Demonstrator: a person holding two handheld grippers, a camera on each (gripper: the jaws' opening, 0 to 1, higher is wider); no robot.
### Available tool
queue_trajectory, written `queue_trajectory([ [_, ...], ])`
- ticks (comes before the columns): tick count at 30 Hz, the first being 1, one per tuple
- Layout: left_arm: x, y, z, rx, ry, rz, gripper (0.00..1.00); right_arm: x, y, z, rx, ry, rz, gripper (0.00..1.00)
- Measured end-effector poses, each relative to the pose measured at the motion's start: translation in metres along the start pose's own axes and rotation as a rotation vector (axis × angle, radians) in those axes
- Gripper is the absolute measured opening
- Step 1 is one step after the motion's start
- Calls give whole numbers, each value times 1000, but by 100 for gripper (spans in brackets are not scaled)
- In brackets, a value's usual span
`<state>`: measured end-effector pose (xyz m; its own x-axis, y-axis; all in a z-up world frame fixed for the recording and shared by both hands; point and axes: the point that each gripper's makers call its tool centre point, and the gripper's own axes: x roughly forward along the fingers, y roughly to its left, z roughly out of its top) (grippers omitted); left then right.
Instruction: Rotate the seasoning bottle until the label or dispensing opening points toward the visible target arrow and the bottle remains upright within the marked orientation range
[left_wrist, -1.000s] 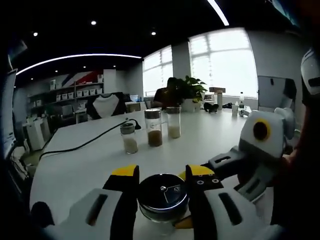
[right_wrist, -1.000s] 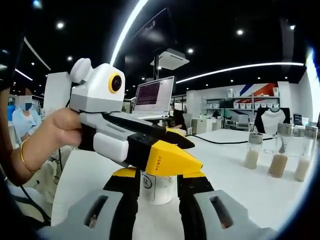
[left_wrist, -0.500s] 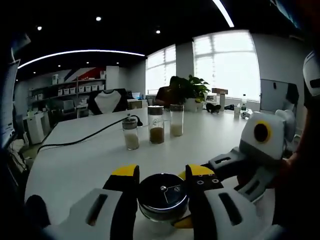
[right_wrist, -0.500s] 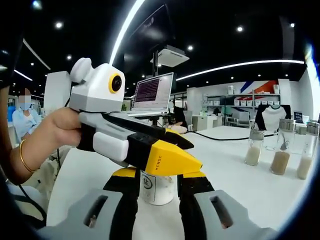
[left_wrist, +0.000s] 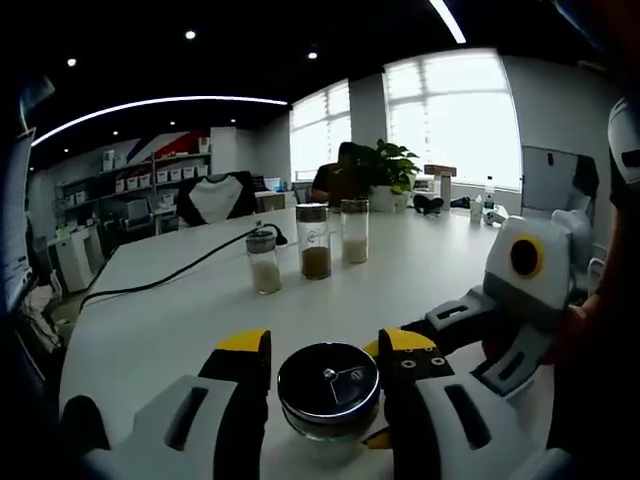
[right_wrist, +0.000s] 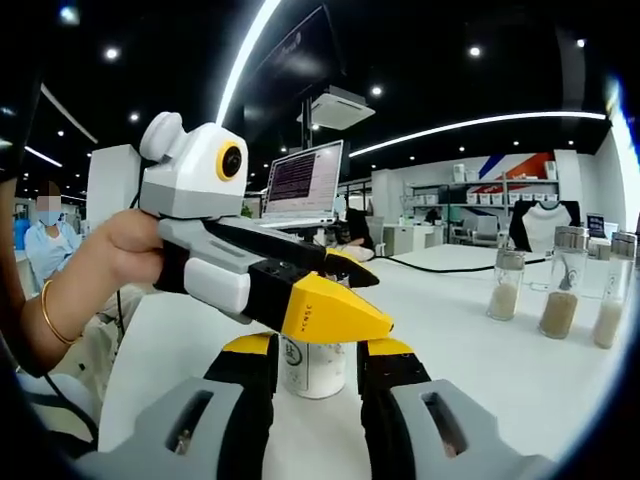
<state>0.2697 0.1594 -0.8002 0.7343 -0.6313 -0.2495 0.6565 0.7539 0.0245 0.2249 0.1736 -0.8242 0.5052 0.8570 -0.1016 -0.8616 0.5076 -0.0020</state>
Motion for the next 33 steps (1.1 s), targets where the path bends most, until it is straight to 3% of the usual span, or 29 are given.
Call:
queue_trajectory([
  [10, -3, 3, 20, 8, -40, 22, 45, -12, -12, 6, -35, -3, -21, 29],
  [17, -3, -1, 34, 24, -60, 29, 45, -24, -35, 16, -56, -14, -68, 30],
  [28, 7, 0, 36, -1, -56, 59, 47, -30, -49, 17, -70, 4, -88, 36],
  [33, 11, -4, 38, 11, -52, 42, 48, -35, -61, 20, -83, 10, -94, 37],
])
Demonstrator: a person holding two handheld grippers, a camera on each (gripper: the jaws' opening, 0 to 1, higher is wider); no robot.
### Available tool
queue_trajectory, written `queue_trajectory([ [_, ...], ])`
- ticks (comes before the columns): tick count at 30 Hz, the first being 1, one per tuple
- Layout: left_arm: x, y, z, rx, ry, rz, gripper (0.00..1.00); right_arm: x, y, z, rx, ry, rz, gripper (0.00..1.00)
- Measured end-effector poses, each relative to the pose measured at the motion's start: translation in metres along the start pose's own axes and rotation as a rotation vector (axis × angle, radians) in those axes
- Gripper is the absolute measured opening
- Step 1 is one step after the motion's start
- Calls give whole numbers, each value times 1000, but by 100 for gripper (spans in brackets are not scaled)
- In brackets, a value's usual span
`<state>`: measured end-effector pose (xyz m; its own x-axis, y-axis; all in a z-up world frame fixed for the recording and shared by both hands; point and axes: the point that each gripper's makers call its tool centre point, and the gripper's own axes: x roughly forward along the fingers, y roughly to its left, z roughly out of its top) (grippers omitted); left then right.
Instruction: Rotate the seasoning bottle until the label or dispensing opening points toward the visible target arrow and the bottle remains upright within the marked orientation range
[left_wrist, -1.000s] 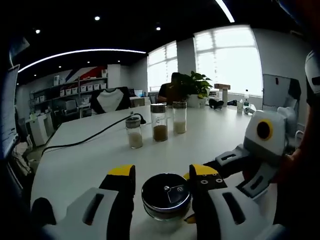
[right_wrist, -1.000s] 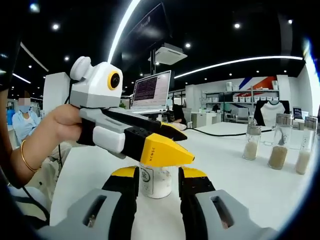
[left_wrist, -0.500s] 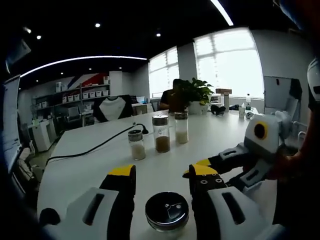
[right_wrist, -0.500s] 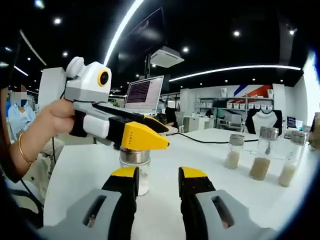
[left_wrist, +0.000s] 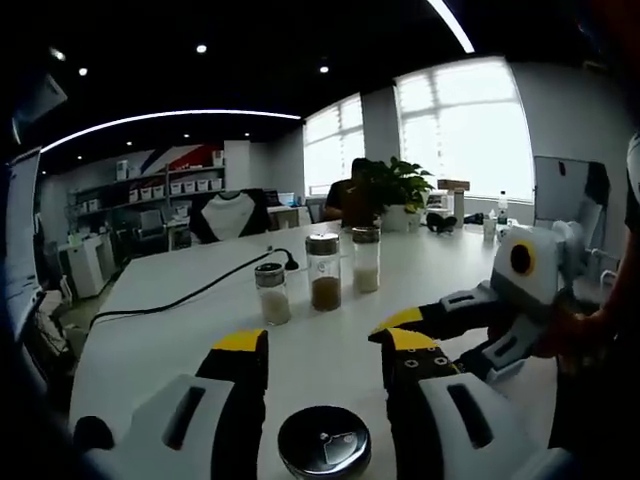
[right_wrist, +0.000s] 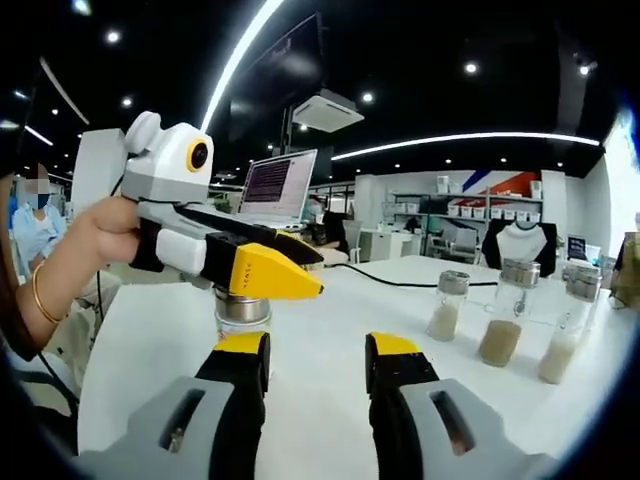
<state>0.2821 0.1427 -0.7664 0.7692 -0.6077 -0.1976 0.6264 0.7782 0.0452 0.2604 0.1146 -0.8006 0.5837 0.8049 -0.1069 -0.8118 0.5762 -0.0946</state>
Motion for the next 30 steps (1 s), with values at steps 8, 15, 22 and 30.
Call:
queue_trajectory([
  [8, 6, -4, -1, 6, 11, -10, 50, -1, -11, 10, -20, -12, 0, 39],
  [15, 13, -6, 2, 14, 11, -22, 50, -1, -24, 13, -33, -12, -16, 40],
  [22, 19, -2, 11, 41, 7, -26, 51, 2, -39, 15, -16, -6, -29, 40],
  [30, 23, 9, 21, 90, 14, -29, 52, 10, -47, 20, -32, -4, -23, 41],
])
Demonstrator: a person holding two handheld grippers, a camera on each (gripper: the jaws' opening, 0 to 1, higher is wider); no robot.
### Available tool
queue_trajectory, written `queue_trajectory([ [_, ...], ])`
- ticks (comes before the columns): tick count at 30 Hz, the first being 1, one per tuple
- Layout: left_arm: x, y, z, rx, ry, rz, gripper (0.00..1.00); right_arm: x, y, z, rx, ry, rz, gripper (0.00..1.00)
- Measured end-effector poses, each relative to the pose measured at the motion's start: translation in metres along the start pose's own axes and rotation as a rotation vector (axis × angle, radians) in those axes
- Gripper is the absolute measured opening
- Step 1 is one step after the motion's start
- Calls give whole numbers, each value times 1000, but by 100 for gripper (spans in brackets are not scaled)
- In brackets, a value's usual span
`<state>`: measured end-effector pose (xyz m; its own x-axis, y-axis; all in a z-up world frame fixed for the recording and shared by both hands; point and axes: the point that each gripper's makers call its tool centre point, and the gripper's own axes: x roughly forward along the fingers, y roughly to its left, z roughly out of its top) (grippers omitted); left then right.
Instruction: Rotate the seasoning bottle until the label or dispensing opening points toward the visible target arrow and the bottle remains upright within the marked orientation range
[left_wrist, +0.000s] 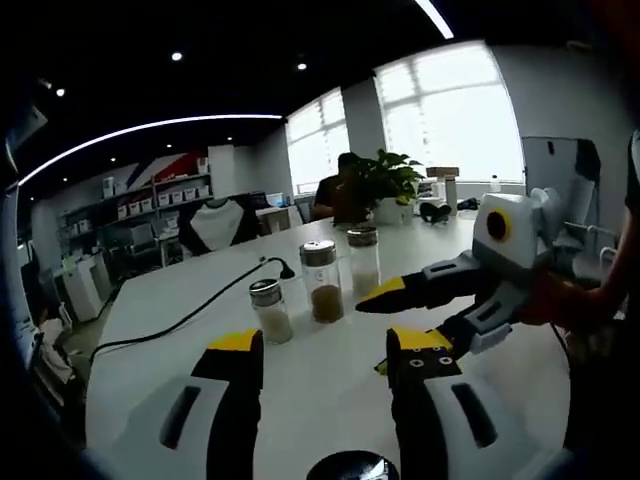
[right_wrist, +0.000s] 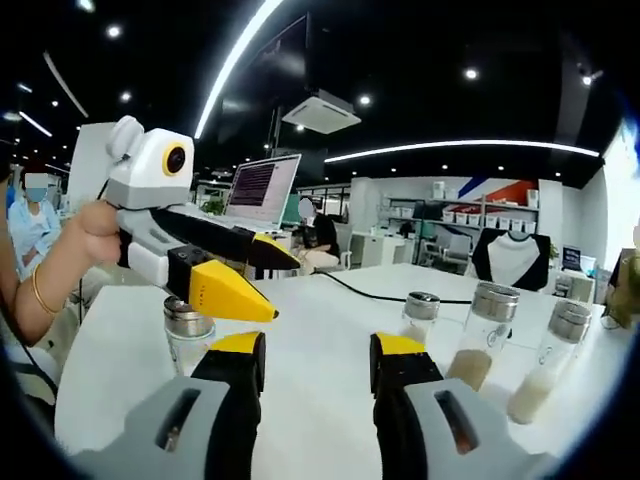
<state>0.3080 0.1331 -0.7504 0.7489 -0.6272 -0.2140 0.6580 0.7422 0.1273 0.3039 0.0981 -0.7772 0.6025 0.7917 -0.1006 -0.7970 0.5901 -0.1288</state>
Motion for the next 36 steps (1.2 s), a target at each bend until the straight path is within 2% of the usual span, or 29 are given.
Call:
queue_trajectory([
  [7, 6, 9, 17, 34, -20, -16, 51, 9, -16, 13, -23, -3, -10, 41],
  [14, 17, 12, 26, 51, -29, -54, 51, 22, -36, 28, -53, -16, -32, 40],
  [16, 21, 13, 28, 0, -46, -77, 51, 25, -41, 27, -52, -11, -40, 40],
  [23, 28, 22, 27, 18, -16, -82, 51, 33, -53, 18, -41, 17, -43, 40],
  [31, 45, 33, 40, 32, -20, -93, 51, 51, -73, 19, -49, 39, -66, 38],
  [36, 51, 38, 34, 25, -8, -94, 51, 56, -81, 15, -51, 50, -72, 38],
])
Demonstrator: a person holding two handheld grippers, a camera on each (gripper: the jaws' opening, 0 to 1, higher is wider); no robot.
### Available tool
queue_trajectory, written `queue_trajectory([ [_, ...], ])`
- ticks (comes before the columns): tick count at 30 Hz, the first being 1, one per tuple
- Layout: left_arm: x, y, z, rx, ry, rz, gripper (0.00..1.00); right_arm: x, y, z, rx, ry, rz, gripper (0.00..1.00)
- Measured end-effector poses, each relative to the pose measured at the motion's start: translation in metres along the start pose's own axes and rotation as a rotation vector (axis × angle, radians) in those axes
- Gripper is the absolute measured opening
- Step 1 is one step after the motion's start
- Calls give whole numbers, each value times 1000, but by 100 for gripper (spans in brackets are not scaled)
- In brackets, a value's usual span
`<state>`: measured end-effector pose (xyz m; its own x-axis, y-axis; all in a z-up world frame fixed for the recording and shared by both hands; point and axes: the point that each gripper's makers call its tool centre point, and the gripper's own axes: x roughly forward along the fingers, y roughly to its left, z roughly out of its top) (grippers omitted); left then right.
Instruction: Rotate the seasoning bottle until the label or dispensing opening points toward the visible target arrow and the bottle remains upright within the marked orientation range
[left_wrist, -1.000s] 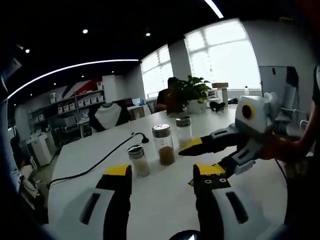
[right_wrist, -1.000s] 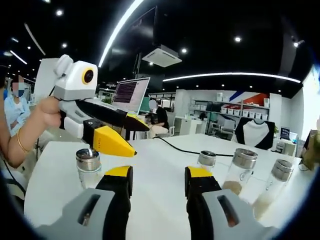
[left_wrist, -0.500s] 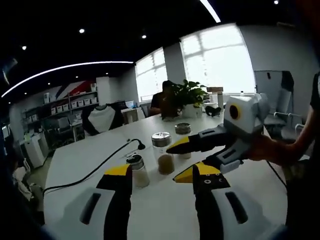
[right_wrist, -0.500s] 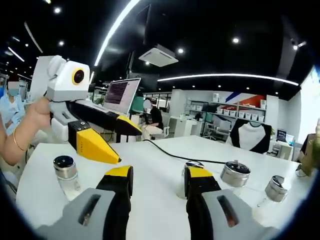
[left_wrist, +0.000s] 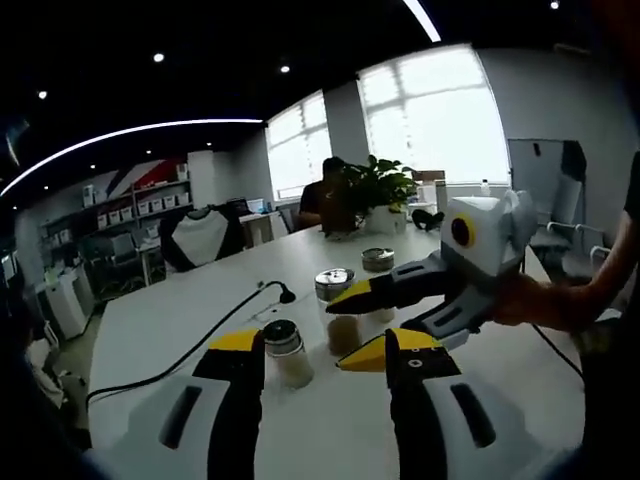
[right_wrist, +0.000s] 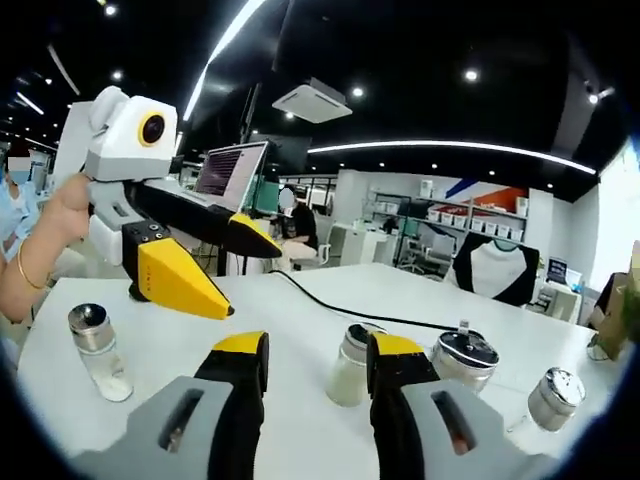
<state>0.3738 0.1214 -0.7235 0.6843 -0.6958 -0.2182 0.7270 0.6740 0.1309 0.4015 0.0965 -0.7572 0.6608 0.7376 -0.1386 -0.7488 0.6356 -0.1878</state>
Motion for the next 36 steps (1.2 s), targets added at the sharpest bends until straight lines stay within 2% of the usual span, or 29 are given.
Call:
queue_trajectory([
  [3, 5, 9, -2, -12, 0, 5, 51, 9, -12, -8, 14, 20, -19, 38],
  [11, 20, 24, -4, -29, -2, 21, 48, 25, -14, -28, 9, 46, -41, 38],
  [20, 41, 45, -16, -21, 16, -35, 48, 36, -18, -51, 15, 94, -69, 38],
  [23, 45, 45, -22, -35, 22, -35, 48, 39, -22, -59, 28, 113, -79, 36],
  [29, 51, 48, -28, -69, 23, -26, 48, 47, -23, -64, 18, 119, -105, 37],
  [36, 60, 50, -40, -90, 42, -37, 47, 57, -30, -72, 52, 121, -137, 37],
])
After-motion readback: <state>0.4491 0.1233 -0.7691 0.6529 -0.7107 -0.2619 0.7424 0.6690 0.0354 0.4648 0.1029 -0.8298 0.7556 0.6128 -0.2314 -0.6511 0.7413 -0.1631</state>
